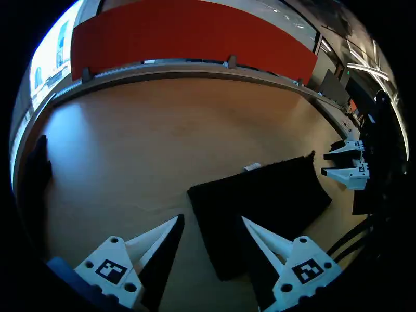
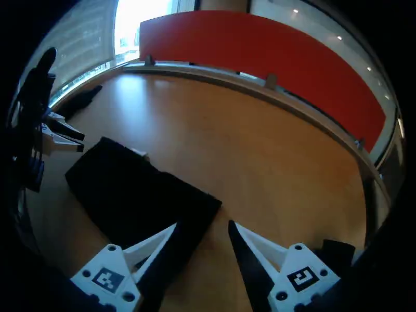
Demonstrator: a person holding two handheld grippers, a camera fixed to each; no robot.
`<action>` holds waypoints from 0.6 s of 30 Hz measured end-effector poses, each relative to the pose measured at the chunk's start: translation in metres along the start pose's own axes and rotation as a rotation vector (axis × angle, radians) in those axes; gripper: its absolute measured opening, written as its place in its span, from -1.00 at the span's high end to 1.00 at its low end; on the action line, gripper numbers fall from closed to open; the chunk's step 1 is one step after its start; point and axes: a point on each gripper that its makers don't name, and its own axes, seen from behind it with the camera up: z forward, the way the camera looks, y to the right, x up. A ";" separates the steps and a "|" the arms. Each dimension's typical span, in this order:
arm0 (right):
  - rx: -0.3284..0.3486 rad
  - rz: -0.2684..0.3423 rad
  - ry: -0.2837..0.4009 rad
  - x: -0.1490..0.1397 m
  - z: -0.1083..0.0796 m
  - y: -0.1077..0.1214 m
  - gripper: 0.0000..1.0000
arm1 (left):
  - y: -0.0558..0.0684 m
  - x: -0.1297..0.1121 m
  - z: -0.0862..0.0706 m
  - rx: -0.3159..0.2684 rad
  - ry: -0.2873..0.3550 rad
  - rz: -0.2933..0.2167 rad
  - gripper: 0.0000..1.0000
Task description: Fold towel
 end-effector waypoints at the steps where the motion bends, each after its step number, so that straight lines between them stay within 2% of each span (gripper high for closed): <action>1: 0.001 0.002 0.000 0.000 0.000 0.000 -0.38 | -0.001 0.001 -0.001 0.002 0.003 0.001 -0.67; 2: 0.003 0.003 0.000 -0.001 0.000 0.000 -0.41 | -0.001 0.001 -0.001 0.004 0.006 0.002 -0.77; 6: 0.014 0.018 0.010 0.000 -0.001 -0.002 -0.70 | -0.003 0.003 -0.002 0.013 0.011 0.004 -0.85; 18: 0.016 0.023 0.020 -0.001 -0.011 -0.003 -0.70 | -0.004 0.001 -0.009 0.030 0.018 0.015 -0.86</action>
